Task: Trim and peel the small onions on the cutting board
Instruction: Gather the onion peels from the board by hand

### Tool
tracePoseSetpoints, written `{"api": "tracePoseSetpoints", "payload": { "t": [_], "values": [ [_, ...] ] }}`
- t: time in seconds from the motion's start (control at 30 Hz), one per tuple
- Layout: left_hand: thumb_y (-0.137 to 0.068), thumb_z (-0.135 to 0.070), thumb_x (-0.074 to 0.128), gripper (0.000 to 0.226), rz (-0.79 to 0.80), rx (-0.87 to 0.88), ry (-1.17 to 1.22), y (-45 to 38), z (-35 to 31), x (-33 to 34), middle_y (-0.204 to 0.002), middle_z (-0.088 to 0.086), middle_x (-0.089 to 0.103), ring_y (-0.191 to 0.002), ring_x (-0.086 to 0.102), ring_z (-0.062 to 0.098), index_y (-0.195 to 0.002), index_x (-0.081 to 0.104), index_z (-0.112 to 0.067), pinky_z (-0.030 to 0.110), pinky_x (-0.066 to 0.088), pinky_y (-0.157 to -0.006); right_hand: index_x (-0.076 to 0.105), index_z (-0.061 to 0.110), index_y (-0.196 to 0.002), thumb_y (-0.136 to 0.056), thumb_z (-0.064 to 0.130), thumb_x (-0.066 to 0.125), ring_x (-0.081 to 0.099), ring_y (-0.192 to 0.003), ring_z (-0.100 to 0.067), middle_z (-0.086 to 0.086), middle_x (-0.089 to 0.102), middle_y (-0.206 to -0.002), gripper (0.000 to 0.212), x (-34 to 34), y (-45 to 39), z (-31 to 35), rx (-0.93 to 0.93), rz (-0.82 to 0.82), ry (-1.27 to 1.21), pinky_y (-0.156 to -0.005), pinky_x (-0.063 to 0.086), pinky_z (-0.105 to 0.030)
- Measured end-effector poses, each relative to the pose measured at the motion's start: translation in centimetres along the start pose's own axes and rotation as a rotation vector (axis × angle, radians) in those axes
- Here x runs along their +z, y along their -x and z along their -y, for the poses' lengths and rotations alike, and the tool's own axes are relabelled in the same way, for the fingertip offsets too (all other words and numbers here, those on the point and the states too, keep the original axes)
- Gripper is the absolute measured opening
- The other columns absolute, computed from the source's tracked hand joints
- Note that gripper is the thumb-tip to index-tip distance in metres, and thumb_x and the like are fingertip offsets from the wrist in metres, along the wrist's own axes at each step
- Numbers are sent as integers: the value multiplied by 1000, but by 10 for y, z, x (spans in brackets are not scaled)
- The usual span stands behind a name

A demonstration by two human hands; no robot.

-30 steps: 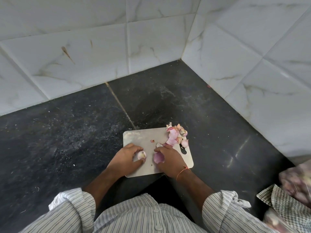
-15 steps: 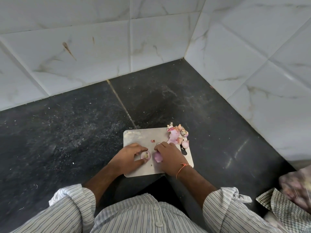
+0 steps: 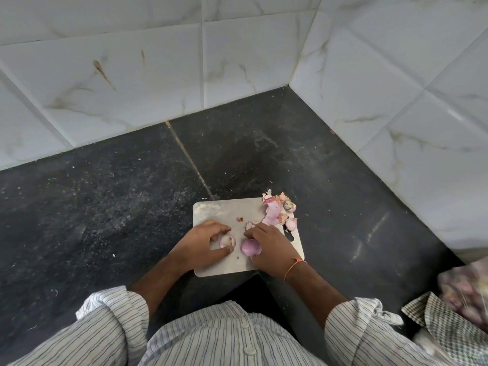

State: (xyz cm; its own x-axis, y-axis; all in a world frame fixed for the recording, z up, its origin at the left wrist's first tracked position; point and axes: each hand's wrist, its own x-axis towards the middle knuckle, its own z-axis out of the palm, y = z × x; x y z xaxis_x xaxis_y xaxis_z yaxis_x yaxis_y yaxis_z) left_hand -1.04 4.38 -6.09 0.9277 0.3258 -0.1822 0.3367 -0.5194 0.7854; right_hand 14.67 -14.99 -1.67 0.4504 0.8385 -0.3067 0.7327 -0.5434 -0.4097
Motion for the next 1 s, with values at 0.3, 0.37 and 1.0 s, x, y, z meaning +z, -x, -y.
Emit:
{"api": "tracePoseSetpoints", "payload": {
  "t": [0.3,0.37,1.0],
  "values": [
    [-101,-36,70,36,-99,-196,-41,-33,-5,-26,-110,-17,65,-96,63,4,-137,67,-33,29,56,-91,70,30,-130,-97,37,61,61,-116,-20,8,66,-127,35,-9,-11,-6,99,-114,-67,-99,55,-39],
    [-102,-31,69,36,-41,-217,-12,-44,-10,-28,-122,-14,69,-105,64,6,-138,68,-29,28,54,-101,75,29,-125,-99,30,60,64,-109,-24,5,70,-121,29,-10,-23,1,106,-162,-42,-92,57,-40],
    [-102,-33,70,25,-19,-342,295,-97,-35,3,-112,-10,80,-98,72,2,-126,77,-27,28,58,-99,78,19,-101,-88,21,58,65,-96,-27,-4,68,-105,24,-24,-57,-14,134,-190,133,-78,58,-41]
  ]
}}
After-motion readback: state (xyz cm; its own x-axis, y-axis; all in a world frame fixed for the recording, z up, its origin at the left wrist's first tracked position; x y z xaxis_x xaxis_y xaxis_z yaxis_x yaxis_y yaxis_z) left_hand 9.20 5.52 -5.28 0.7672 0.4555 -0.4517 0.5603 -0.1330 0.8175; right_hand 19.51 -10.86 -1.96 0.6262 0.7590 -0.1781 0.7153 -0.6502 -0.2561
